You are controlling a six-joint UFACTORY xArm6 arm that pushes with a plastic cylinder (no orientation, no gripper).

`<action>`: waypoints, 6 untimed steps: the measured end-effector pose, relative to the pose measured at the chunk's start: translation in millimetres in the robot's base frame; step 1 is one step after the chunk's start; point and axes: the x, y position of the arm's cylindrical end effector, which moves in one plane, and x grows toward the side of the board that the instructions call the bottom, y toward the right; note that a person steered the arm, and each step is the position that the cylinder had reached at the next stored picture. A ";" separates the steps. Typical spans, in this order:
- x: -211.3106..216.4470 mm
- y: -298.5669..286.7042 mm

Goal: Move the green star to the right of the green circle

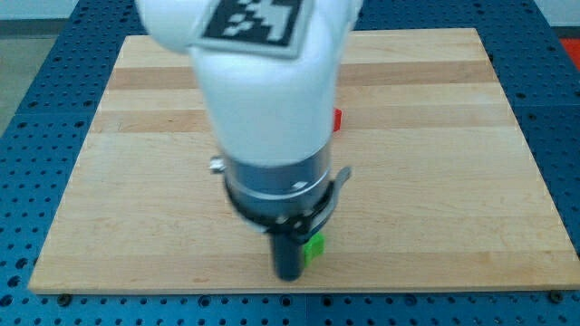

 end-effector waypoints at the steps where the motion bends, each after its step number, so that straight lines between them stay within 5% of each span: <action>1: -62.4 20.1; 3: -63.5 20.1; 4: -26.7 19.9; 6: -30.8 77.8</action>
